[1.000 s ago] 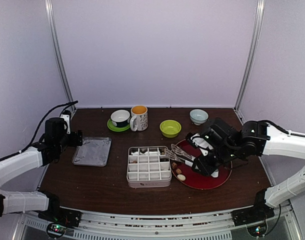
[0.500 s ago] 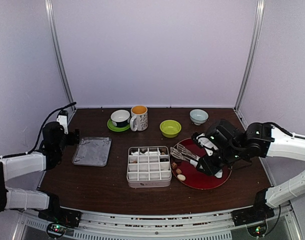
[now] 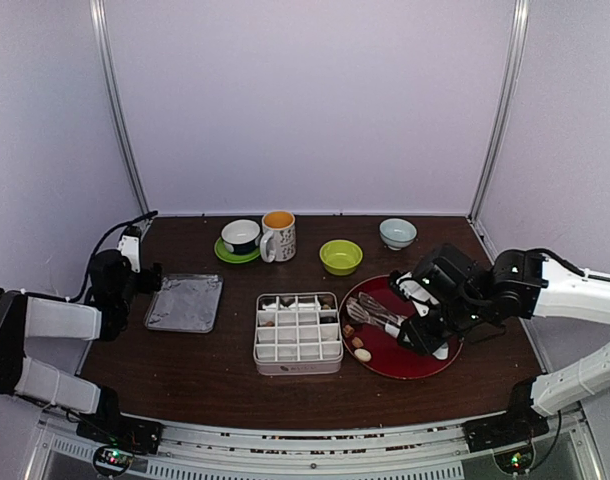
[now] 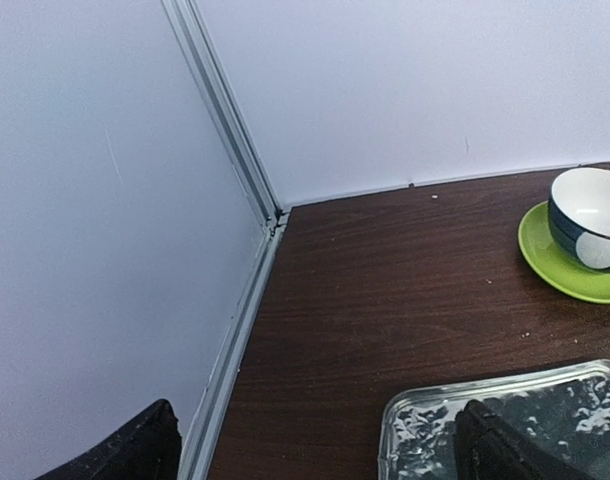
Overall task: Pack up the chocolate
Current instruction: Pick up the fake chocolate from the plate.
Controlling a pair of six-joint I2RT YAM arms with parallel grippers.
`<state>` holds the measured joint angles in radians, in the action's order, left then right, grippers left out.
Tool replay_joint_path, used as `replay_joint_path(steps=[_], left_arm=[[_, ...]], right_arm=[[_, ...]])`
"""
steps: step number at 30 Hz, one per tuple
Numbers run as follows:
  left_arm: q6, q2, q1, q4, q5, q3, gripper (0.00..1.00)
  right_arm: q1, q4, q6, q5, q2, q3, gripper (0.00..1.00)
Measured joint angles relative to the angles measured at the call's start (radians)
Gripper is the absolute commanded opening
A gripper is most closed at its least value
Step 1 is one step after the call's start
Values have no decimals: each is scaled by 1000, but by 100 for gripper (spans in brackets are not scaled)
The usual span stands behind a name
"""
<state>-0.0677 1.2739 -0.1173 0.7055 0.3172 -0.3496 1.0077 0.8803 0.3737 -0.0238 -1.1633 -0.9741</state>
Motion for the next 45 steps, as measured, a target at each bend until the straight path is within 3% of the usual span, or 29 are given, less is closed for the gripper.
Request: replay_joint_path(steps=[7,12,21,45], left_arm=[[-3,23,74,17,-90,-18,98],[-12,109,90,200,-147,37,98],[-13,144,98,296,-169,55,98],[-13,145,98,318,-169,55,98]], right_arm=[[-2,3,0,3,14,11,39],[-5,6,1,7,20,11,39],[-6,7,22,26,20,11,39],[-20,37,59,68,92,79,38]])
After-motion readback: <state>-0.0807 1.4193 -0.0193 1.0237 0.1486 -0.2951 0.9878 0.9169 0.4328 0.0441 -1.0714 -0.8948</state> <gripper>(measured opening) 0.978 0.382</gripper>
